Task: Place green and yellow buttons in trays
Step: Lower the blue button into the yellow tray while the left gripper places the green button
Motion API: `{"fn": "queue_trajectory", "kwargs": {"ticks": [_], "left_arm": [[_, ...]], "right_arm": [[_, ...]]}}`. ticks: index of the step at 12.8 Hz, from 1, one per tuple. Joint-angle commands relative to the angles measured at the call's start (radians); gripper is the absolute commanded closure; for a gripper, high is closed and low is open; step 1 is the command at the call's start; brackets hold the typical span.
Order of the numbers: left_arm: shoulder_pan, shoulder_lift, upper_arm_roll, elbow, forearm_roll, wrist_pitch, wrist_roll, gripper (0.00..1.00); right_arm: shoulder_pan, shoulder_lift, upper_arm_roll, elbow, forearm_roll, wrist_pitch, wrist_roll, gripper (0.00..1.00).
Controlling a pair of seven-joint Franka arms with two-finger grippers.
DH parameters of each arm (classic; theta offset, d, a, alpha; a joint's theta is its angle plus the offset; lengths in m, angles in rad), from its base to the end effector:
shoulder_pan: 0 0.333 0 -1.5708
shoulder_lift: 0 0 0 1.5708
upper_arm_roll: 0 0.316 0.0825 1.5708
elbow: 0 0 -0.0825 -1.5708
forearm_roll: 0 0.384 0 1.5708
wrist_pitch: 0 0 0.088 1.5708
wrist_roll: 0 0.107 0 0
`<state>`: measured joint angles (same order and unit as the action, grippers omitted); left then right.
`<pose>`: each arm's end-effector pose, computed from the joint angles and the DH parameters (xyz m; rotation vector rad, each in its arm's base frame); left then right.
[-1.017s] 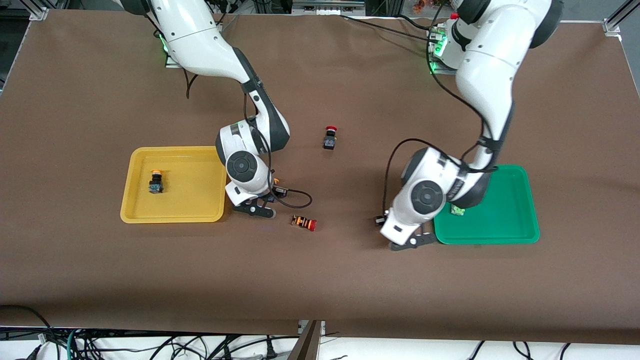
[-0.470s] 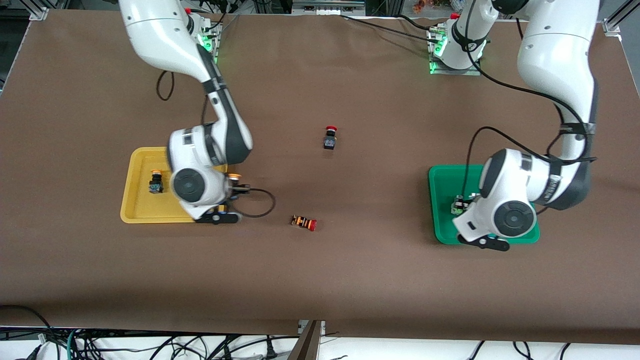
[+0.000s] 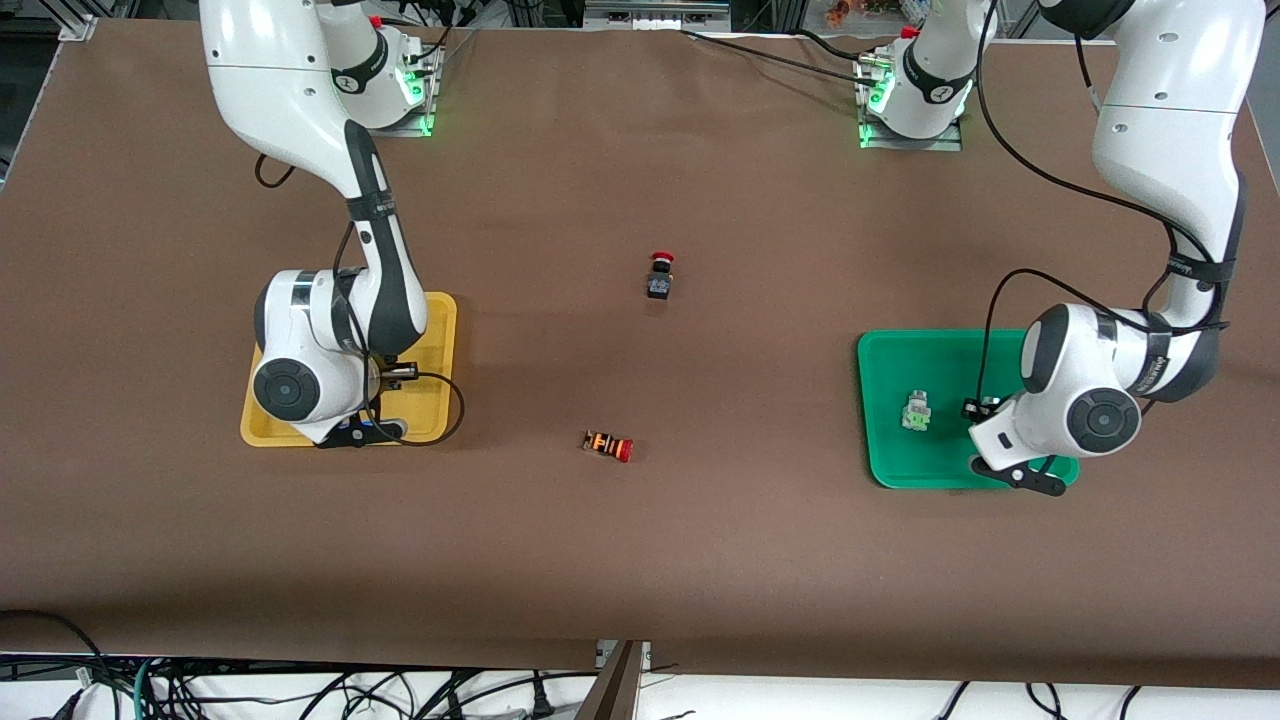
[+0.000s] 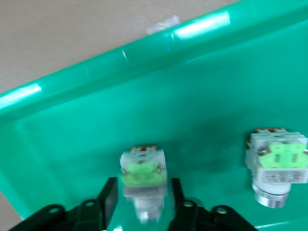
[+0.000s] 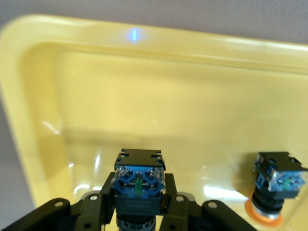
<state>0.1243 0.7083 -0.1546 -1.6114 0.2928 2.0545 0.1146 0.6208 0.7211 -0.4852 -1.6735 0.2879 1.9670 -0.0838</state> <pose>0.6649 0.0062 0.1967 -2.9605 0.4335 0.3855 0.6261 0.1304 0.1973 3.0033 0.1689 -0.4980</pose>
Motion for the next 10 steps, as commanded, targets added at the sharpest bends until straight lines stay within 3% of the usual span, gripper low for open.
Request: {"fn": "queue_trajectory", "kwargs": {"ticks": [1, 2, 7, 8, 10], "left_arm": [[0.001, -0.107, -0.013, -0.051, 0.003, -0.014, -0.003, 0.00], [0.001, -0.156, -0.016, -0.042, 0.002, -0.054, 0.000, 0.00], [-0.018, -0.289, -0.026, 0.109, -0.107, -0.204, -0.004, 0.00], [-0.018, -0.303, -0.046, 0.154, -0.106, -0.261, -0.009, 0.00], [-0.020, -0.325, -0.068, 0.237, -0.107, -0.362, -0.012, 0.00]], "right_arm": [[0.016, -0.046, -0.007, -0.068, 0.010, 0.047, -0.019, 0.14], [0.016, -0.048, -0.009, -0.058, 0.011, 0.046, -0.024, 0.00], [-0.033, -0.049, 0.003, 0.099, 0.016, -0.154, -0.011, 0.00], [-0.065, -0.064, 0.048, 0.104, 0.004, -0.163, -0.004, 0.00], [-0.217, -0.140, 0.213, 0.100, -0.108, -0.175, 0.010, 0.00]]}}
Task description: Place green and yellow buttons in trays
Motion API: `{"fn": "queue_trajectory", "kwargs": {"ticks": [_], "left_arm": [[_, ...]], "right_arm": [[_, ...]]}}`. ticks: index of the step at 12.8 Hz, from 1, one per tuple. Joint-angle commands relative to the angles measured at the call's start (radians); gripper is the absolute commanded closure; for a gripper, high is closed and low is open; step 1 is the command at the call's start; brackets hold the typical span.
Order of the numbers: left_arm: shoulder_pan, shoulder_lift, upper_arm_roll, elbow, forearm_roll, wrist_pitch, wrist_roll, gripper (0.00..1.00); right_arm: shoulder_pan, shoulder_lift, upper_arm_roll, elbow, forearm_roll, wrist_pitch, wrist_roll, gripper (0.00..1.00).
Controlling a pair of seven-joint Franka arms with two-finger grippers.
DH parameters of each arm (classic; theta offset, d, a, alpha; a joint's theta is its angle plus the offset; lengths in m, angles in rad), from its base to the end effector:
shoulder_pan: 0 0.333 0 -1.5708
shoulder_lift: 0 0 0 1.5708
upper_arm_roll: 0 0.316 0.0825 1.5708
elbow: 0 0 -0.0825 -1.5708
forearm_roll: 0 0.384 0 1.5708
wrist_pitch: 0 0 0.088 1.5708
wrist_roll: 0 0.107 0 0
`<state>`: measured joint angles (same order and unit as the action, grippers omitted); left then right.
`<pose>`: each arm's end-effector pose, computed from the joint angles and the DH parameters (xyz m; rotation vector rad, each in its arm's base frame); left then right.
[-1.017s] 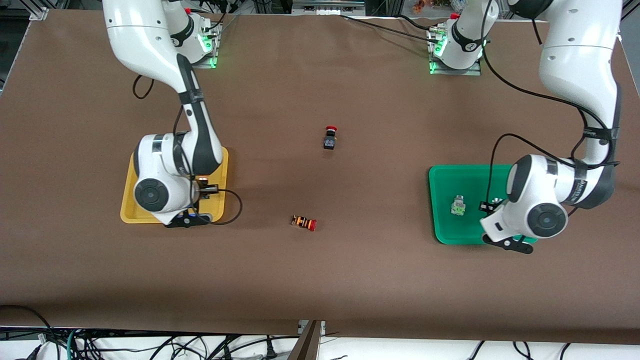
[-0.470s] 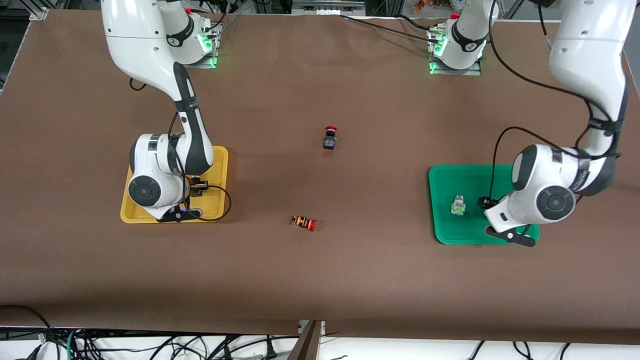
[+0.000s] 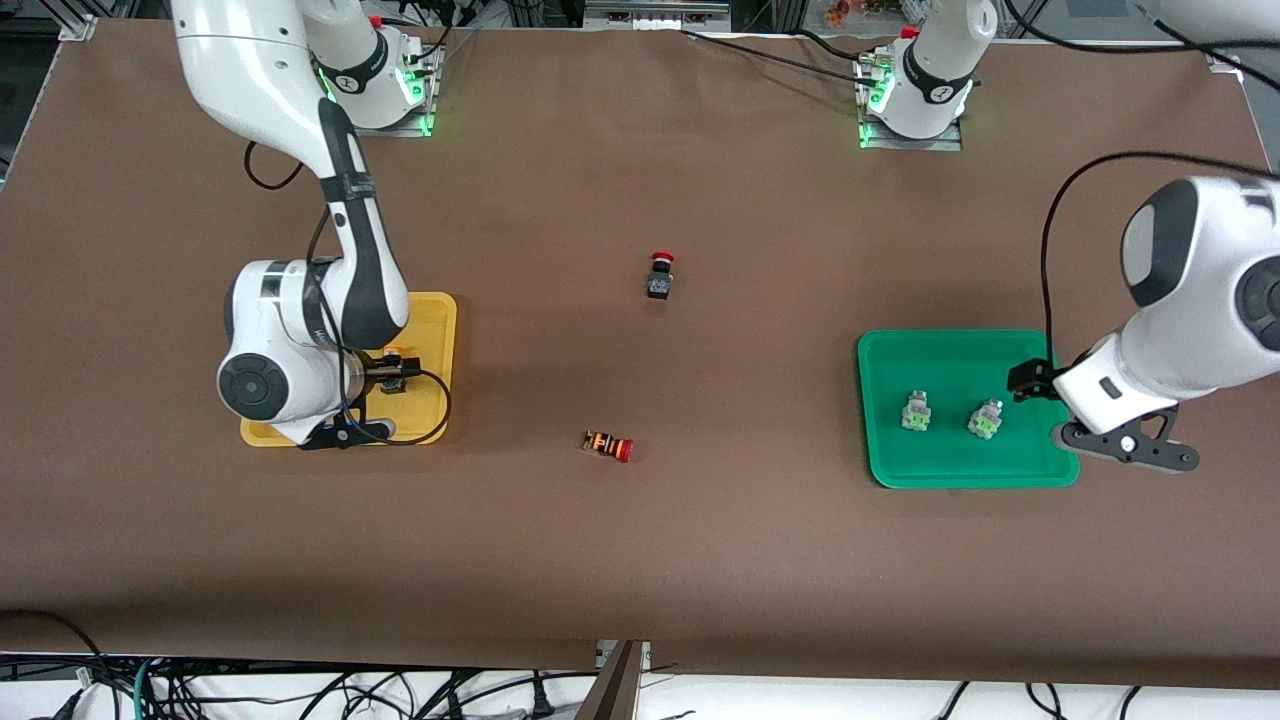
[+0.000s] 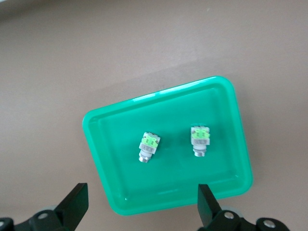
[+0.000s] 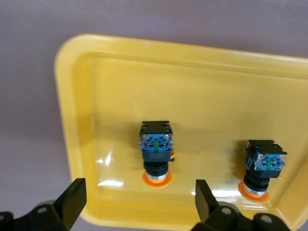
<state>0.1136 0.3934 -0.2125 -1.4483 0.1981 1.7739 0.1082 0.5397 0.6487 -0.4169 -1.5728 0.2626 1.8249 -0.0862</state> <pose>0.6694 -0.0280 0.4624 -3.0075 0.3618 0.0896 0.6432 0.1347 0.2623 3.0680 0.2039 -0.5180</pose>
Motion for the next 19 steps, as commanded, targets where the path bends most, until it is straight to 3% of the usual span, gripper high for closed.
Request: {"fn": "queue_trajectory", "kwargs": {"ticks": [1, 2, 4, 7, 9, 12, 15, 19], "left_arm": [[-0.014, -0.049, 0.004, 0.088, -0.022, -0.086, -0.004, 0.00], [-0.026, -0.127, 0.010, 0.072, -0.054, -0.090, -0.010, 0.00], [-0.072, -0.288, 0.108, -0.047, -0.149, -0.094, -0.010, 0.00], [-0.182, -0.438, 0.209, -0.187, -0.152, -0.109, -0.015, 0.00], [-0.175, -0.436, 0.209, -0.179, -0.148, -0.129, -0.010, 0.00], [-0.176, -0.433, 0.211, -0.179, -0.143, -0.131, -0.013, 0.00], [-0.181, -0.435, 0.212, -0.178, -0.143, -0.133, -0.012, 0.00], [-0.180, -0.438, 0.212, -0.172, -0.172, -0.172, -0.036, 0.00]], "right_arm": [[-0.218, -0.102, 0.235, -0.007, -0.153, -0.036, 0.023, 0.00], [-0.284, -0.144, 0.307, -0.021, -0.204, -0.051, 0.042, 0.00], [-0.331, -0.243, 0.372, -0.032, -0.319, -0.123, 0.045, 0.00], [-0.421, -0.404, 0.441, -0.067, -0.322, -0.190, 0.036, 0.00], [-0.474, -0.521, 0.492, -0.069, -0.322, -0.274, 0.033, 0.00], [-0.483, -0.650, 0.487, -0.058, -0.332, -0.318, 0.031, 0.00], [-0.483, -0.658, 0.484, 0.009, -0.339, -0.416, 0.028, 0.00], [-0.480, -0.621, 0.484, 0.069, -0.329, -0.427, 0.037, 0.00]]}}
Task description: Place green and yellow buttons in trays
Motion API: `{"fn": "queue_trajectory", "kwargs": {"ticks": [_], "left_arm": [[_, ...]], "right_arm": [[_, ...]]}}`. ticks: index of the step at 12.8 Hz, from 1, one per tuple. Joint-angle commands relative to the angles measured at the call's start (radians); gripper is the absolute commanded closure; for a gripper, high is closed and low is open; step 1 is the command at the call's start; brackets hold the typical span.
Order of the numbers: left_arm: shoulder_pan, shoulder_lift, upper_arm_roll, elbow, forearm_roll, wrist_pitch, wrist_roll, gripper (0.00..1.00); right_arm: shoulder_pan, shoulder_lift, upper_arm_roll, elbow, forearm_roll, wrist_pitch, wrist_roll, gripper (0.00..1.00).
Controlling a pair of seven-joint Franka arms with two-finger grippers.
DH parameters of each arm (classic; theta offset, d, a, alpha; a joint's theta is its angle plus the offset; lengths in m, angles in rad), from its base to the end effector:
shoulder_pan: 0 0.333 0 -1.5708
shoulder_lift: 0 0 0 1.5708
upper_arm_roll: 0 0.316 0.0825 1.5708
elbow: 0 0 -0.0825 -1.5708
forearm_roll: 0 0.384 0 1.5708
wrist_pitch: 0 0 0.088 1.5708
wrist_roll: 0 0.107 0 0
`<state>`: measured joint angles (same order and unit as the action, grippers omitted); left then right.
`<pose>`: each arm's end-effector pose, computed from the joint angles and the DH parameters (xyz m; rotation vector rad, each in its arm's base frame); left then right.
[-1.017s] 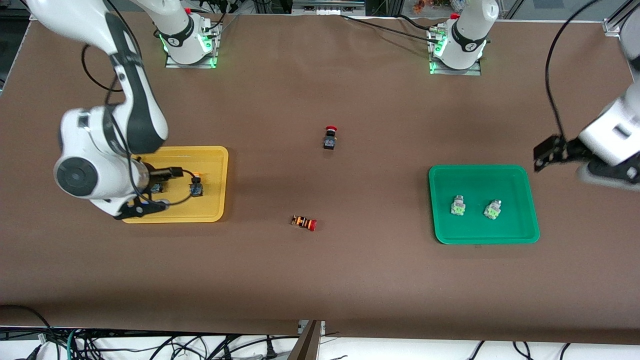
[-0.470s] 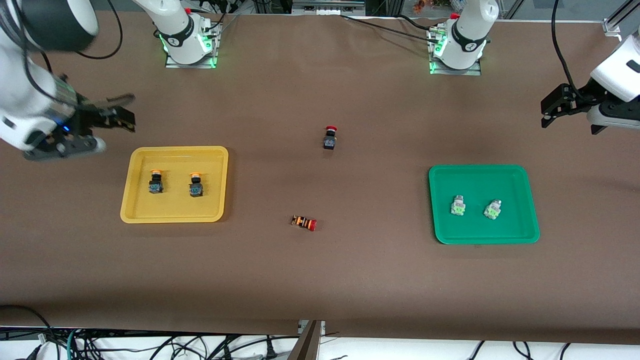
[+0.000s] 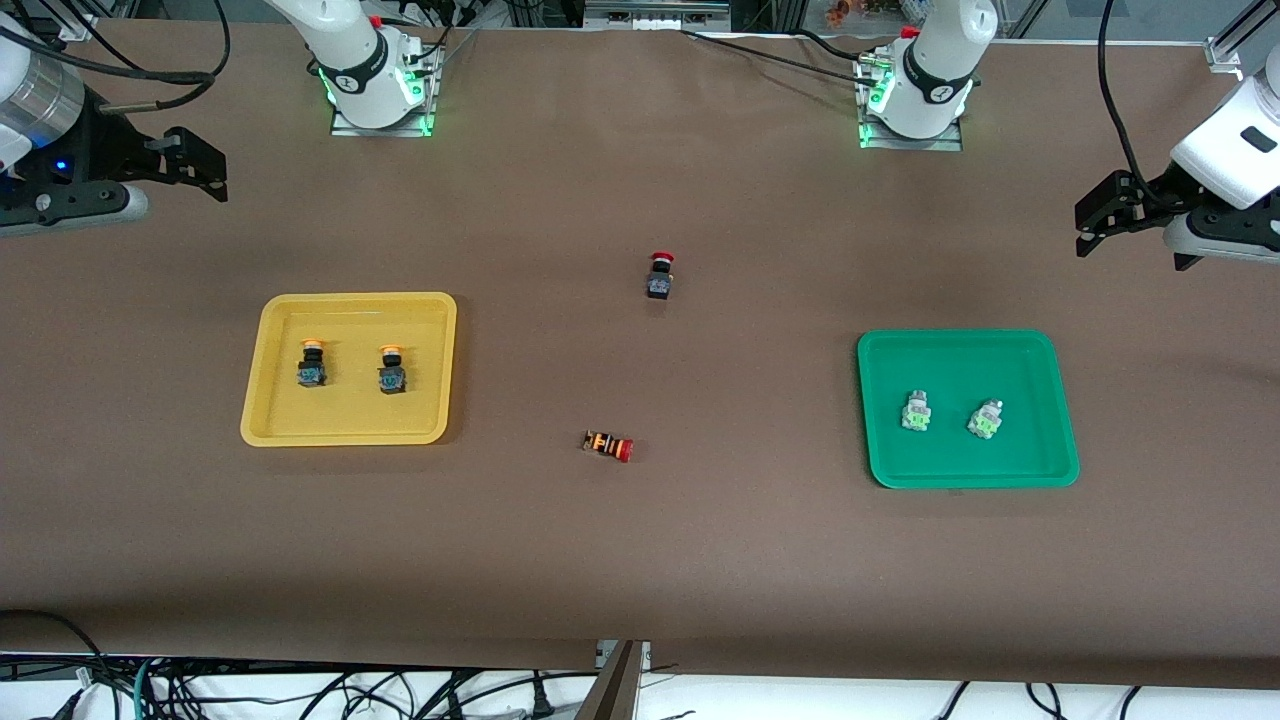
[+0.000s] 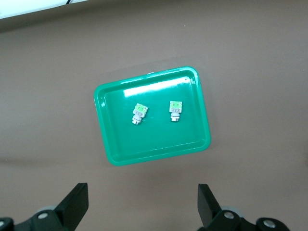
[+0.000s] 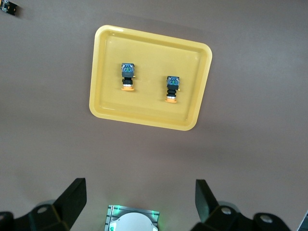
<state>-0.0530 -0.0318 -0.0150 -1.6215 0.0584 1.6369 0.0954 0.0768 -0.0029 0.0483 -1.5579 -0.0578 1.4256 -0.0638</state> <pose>0.5500 -0.0317 0.6241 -3.0707 0.2553 -0.0715 0.5343 0.0603 0.6205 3.0606 0.2827 -0.1963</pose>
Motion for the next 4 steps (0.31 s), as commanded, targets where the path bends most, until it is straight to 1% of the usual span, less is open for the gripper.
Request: {"fn": "queue_trajectory", "kwargs": {"ticks": [1, 4], "left_arm": [[-0.011, -0.016, 0.017, 0.003, -0.060, -0.057, -0.075, 0.00], [-0.011, -0.016, 0.017, 0.009, -0.052, -0.060, -0.083, 0.00]], "right_arm": [[-0.017, 0.032, 0.019, 0.055, -0.008, -0.028, 0.019, 0.00], [-0.017, 0.037, 0.019, 0.053, 0.003, -0.037, 0.038, 0.00]]}}
